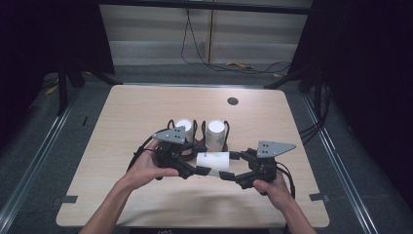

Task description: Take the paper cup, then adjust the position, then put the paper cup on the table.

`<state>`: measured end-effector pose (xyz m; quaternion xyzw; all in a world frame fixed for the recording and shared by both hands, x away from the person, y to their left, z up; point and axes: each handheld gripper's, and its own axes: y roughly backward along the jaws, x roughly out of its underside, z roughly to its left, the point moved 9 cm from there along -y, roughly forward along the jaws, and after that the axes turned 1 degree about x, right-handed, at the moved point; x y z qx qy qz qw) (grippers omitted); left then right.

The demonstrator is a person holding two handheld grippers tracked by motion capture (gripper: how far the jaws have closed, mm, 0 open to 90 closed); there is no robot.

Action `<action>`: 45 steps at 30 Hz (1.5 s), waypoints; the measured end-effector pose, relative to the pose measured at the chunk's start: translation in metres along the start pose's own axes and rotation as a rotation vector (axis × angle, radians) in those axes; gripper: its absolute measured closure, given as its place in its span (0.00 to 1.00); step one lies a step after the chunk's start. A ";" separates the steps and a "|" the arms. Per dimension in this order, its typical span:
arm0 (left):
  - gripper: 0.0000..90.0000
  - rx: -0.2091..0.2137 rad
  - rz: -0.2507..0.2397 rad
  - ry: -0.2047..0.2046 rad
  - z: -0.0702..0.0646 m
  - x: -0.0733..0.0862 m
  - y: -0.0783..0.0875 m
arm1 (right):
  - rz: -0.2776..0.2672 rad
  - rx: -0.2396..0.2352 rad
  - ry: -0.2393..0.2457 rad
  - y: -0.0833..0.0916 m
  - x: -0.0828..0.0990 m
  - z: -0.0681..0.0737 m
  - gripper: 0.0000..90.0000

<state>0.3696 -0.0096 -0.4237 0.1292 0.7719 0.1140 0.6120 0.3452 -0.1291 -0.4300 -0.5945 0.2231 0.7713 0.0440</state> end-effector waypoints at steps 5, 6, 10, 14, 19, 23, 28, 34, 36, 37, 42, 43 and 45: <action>0.20 -0.017 0.005 0.002 0.003 0.002 0.001 | 0.005 0.005 0.002 0.000 0.000 -0.001 0.30; 0.19 -0.022 0.007 0.002 0.004 0.002 0.001 | 0.010 0.009 -0.004 0.000 0.001 -0.001 0.31; 0.17 -0.044 0.001 0.002 0.007 0.003 0.003 | 0.021 0.026 -0.008 0.000 0.002 -0.005 0.31; 0.17 -0.059 -0.003 0.011 0.010 0.005 0.005 | 0.035 0.046 -0.015 0.001 0.002 -0.008 0.31; 0.17 -0.089 -0.013 0.020 0.014 0.006 0.011 | 0.083 0.110 -0.030 0.002 0.006 -0.018 0.31; 0.18 -0.124 -0.004 0.021 0.016 0.011 0.016 | 0.114 0.156 -0.046 0.006 0.010 -0.024 0.32; 0.18 -0.148 0.020 0.033 0.020 0.021 0.019 | 0.151 0.199 -0.077 0.012 0.015 -0.032 0.32; 0.18 -0.180 0.029 0.058 0.028 0.027 0.024 | 0.211 0.279 -0.113 0.021 0.022 -0.046 0.32; 0.18 -0.191 0.035 0.062 0.029 0.029 0.025 | 0.232 0.304 -0.113 0.025 0.022 -0.050 0.32; 0.18 -0.196 0.033 0.063 0.030 0.029 0.026 | 0.244 0.316 -0.123 0.027 0.023 -0.052 0.32; 0.18 -0.212 0.044 0.061 0.032 0.032 0.029 | 0.292 0.366 -0.134 0.035 0.027 -0.060 0.33; 0.18 -0.214 0.044 0.063 0.032 0.032 0.029 | 0.300 0.370 -0.137 0.037 0.027 -0.061 0.33; 0.18 -0.220 0.047 0.062 0.033 0.033 0.029 | 0.316 0.389 -0.145 0.040 0.029 -0.065 0.33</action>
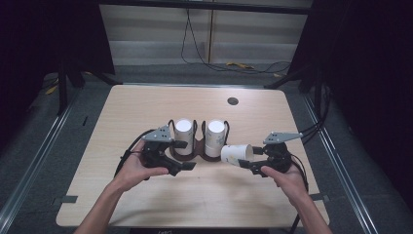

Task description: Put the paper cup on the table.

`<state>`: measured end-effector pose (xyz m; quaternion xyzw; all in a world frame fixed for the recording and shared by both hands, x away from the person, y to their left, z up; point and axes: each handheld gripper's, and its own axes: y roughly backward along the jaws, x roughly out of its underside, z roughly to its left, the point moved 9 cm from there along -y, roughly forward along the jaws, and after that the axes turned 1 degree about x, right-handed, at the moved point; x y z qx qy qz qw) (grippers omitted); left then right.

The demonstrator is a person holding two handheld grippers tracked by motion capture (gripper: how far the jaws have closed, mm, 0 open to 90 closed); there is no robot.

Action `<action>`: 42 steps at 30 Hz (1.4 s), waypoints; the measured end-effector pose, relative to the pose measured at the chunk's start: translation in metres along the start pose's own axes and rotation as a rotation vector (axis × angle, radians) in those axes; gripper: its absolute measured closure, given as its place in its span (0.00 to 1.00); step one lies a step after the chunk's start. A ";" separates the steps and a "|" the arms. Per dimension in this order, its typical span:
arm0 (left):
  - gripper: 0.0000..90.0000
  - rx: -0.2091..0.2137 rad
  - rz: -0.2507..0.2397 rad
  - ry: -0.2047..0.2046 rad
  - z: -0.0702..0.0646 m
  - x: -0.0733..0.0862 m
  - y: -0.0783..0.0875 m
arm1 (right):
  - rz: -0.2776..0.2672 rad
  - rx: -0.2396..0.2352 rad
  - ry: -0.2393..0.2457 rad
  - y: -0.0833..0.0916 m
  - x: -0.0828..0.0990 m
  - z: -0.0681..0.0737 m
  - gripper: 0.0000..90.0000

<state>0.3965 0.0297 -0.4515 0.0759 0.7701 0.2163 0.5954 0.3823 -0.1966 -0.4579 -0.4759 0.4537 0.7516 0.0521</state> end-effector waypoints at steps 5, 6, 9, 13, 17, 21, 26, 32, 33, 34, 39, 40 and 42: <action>0.19 -0.014 0.013 -0.007 0.003 0.002 0.001 | 0.054 0.069 -0.022 0.002 0.002 -0.017 0.33; 0.19 -0.013 0.012 -0.005 0.003 0.002 0.000 | 0.068 0.083 -0.026 0.002 0.002 -0.020 0.33; 0.18 -0.018 0.022 -0.002 0.007 0.004 0.001 | 0.116 0.124 -0.050 0.001 0.004 -0.031 0.34; 0.18 -0.038 0.021 0.017 0.014 0.006 0.005 | 0.148 0.145 -0.063 -0.001 0.001 -0.041 0.34; 0.18 -0.034 0.027 0.036 0.015 0.011 0.005 | 0.176 0.162 -0.074 -0.003 -0.001 -0.048 0.34; 0.18 -0.042 0.054 0.038 0.019 0.017 0.003 | 0.189 0.179 -0.078 -0.005 -0.005 -0.057 0.34; 0.18 -0.056 0.049 0.045 0.021 0.017 0.006 | 0.227 0.201 -0.096 -0.005 -0.006 -0.068 0.34; 0.19 -0.077 0.037 0.047 0.024 0.017 0.012 | 0.255 0.222 -0.128 -0.001 -0.008 -0.076 0.33; 0.19 -0.078 0.037 0.049 0.024 0.017 0.012 | 0.266 0.225 -0.130 -0.001 -0.007 -0.078 0.33; 0.19 -0.077 0.041 0.045 0.024 0.018 0.012 | 0.275 0.233 -0.133 0.000 -0.006 -0.080 0.33; 0.19 -0.082 0.060 0.038 0.023 0.023 0.012 | 0.358 0.254 -0.144 -0.003 0.001 -0.088 0.33; 0.19 -0.085 0.063 0.044 0.023 0.024 0.013 | 0.371 0.256 -0.149 -0.004 0.002 -0.089 0.33; 0.19 -0.090 0.062 0.048 0.023 0.028 0.016 | 0.399 0.272 -0.153 -0.006 0.004 -0.094 0.33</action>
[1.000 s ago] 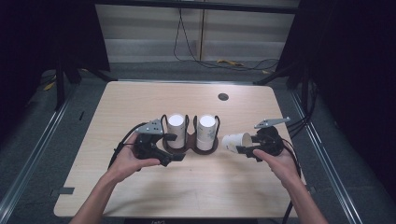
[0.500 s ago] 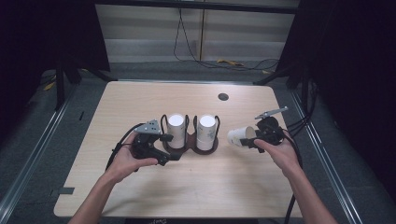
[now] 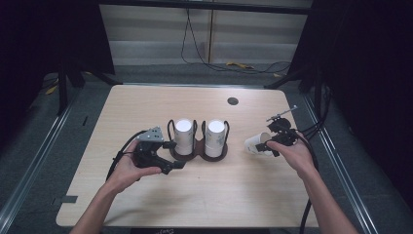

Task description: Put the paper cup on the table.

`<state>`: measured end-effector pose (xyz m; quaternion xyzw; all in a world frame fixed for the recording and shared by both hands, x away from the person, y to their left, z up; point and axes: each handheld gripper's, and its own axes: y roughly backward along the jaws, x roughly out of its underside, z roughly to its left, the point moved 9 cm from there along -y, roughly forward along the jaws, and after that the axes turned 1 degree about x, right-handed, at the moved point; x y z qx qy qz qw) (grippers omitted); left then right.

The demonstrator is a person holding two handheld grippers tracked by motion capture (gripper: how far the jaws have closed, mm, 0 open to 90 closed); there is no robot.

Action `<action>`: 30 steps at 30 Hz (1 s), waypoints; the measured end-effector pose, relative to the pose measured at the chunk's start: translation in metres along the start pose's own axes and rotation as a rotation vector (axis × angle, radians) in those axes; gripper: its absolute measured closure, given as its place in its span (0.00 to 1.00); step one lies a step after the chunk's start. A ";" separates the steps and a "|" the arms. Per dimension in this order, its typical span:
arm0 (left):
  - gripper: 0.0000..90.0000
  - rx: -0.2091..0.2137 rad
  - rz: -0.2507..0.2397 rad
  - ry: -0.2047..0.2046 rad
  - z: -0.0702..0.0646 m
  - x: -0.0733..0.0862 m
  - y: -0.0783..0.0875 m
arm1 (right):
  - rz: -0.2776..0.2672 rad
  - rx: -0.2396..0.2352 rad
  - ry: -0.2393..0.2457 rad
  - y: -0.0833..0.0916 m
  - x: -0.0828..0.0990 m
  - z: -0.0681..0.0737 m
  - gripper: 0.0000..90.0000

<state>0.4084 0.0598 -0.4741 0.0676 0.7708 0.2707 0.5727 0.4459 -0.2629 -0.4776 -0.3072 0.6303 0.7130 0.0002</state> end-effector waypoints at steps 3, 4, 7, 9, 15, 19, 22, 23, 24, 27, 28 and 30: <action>0.19 -0.007 0.005 0.009 0.000 0.007 0.005 | 0.035 0.009 -0.002 -0.005 -0.001 -0.003 0.33; 0.19 -0.008 0.010 0.006 0.001 0.009 0.006 | 0.045 0.012 -0.003 -0.007 -0.001 -0.004 0.33; 0.19 -0.011 0.009 0.009 0.001 0.011 0.009 | 0.063 0.021 -0.002 -0.011 -0.002 -0.004 0.32; 0.19 -0.015 0.004 0.008 0.003 0.010 0.012 | 0.078 0.023 0.007 -0.014 -0.004 -0.003 0.32; 0.19 -0.020 -0.004 0.019 0.007 0.010 0.016 | 0.112 0.047 0.016 -0.019 -0.010 -0.005 0.32; 0.19 -0.020 -0.002 0.019 0.007 0.011 0.016 | 0.128 0.064 0.025 -0.016 -0.013 -0.006 0.32; 0.19 -0.020 -0.007 0.015 0.007 0.010 0.017 | 0.157 0.068 0.024 -0.013 -0.012 -0.006 0.32; 0.19 -0.019 -0.007 0.015 0.007 0.010 0.017 | 0.162 0.079 0.026 -0.013 -0.012 -0.008 0.32; 0.19 -0.019 -0.006 0.011 0.007 0.010 0.018 | 0.164 0.084 0.024 -0.012 -0.012 -0.009 0.32; 0.19 -0.022 -0.009 0.018 0.008 0.010 0.019 | 0.189 0.091 0.027 -0.013 -0.011 -0.010 0.31; 0.19 -0.023 -0.006 0.017 0.009 0.010 0.019 | 0.197 0.091 0.029 -0.014 -0.011 -0.010 0.31; 0.19 -0.023 -0.004 0.019 0.009 0.011 0.019 | 0.210 0.099 0.033 -0.017 -0.011 -0.008 0.29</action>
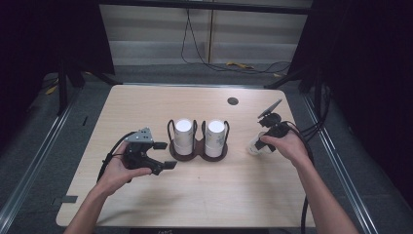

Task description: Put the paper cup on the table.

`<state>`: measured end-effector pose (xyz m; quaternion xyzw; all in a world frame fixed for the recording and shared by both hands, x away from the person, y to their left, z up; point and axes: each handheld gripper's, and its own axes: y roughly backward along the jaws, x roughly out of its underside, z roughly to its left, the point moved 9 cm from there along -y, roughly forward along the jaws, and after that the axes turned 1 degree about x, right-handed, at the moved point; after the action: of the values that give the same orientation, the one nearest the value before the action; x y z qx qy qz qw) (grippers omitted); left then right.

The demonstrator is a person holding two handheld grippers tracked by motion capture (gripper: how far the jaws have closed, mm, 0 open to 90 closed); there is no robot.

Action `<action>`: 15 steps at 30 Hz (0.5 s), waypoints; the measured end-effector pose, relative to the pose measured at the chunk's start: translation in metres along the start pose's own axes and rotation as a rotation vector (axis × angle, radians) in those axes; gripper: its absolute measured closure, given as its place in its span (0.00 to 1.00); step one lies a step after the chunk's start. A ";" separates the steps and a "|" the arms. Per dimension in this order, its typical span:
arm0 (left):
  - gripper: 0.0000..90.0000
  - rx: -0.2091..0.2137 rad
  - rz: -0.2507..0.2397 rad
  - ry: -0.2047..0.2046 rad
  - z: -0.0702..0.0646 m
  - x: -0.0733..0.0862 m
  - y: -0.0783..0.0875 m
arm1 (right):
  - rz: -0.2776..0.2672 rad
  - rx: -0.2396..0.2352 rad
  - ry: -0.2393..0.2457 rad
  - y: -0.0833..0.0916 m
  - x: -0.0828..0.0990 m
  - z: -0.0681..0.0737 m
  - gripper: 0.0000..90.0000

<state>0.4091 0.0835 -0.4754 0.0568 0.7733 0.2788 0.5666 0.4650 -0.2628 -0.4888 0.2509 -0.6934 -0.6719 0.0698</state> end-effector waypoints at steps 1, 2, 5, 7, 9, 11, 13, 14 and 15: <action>0.19 0.000 0.000 -0.001 0.000 0.000 0.000 | 0.005 0.011 0.007 -0.002 -0.001 0.000 0.29; 0.19 0.001 0.001 -0.001 0.000 0.000 0.000 | 0.002 0.019 0.004 -0.002 -0.003 0.001 0.29; 0.19 0.003 0.004 -0.002 -0.001 0.001 -0.001 | -0.003 0.029 0.012 -0.004 -0.007 0.003 0.28; 0.19 0.005 0.005 -0.004 -0.001 0.001 -0.001 | -0.006 0.028 0.011 -0.004 -0.009 0.005 0.27; 0.19 0.006 0.006 -0.009 -0.001 0.001 -0.001 | -0.016 0.031 0.018 -0.006 -0.012 0.005 0.26; 0.19 0.006 0.002 -0.005 -0.001 0.000 -0.001 | -0.032 0.025 0.018 -0.007 -0.014 0.006 0.24; 0.19 0.004 0.002 0.000 -0.001 0.000 -0.001 | -0.042 0.006 0.014 -0.010 -0.015 0.007 0.22; 0.19 0.003 0.005 -0.002 -0.001 0.001 -0.001 | -0.049 -0.013 0.022 -0.011 -0.015 0.009 0.19; 0.19 0.004 0.005 -0.002 -0.001 0.001 -0.001 | -0.070 -0.030 0.029 -0.013 -0.017 0.011 0.17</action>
<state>0.4087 0.0825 -0.4765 0.0601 0.7729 0.2788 0.5668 0.4779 -0.2452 -0.4984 0.2837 -0.6730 -0.6804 0.0603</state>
